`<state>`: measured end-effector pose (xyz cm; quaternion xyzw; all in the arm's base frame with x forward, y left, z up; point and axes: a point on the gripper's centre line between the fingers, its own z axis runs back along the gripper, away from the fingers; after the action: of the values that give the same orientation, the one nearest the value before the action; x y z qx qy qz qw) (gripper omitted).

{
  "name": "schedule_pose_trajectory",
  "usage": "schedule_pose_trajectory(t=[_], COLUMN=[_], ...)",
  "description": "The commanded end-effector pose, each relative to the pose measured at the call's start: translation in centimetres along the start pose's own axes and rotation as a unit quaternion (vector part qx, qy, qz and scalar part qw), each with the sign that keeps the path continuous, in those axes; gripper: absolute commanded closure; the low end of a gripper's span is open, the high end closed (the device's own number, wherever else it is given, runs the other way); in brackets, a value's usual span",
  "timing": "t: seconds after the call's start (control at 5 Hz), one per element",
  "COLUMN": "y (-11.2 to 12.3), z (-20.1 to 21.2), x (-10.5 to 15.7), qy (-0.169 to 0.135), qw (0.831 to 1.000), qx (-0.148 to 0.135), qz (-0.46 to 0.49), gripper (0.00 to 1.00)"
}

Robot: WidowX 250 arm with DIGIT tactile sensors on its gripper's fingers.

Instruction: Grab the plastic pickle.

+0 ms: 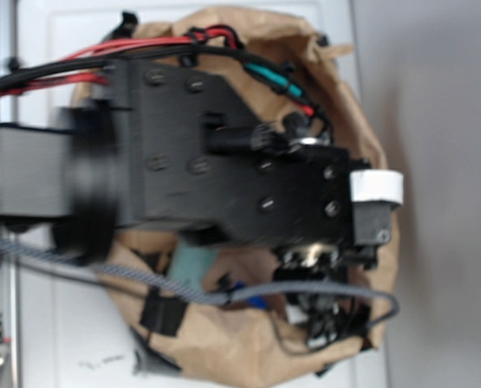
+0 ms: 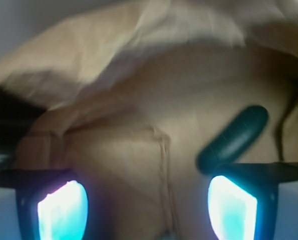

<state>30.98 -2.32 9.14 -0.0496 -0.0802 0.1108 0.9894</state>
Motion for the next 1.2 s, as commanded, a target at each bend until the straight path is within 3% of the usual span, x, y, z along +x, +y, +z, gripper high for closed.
schedule_pose_trajectory(t=[0.0,0.2,0.4,0.6,1.0], y=[1.4,0.9,0.2,0.3,-0.2], z=[-2.3,-3.8,-6.0,-7.6,-0.6], x=[0.9,0.1,-0.2,-0.2,-0.2], qy=[-0.032,-0.043,-0.048,-0.072,-0.022], qw=[0.999,0.999,0.999,0.997,0.999], qx=[-0.011,-0.011,0.014,0.039,-0.03], qz=[0.008,0.017,0.014,0.002,0.016], gripper=[0.0,0.0,0.0,1.0,1.0])
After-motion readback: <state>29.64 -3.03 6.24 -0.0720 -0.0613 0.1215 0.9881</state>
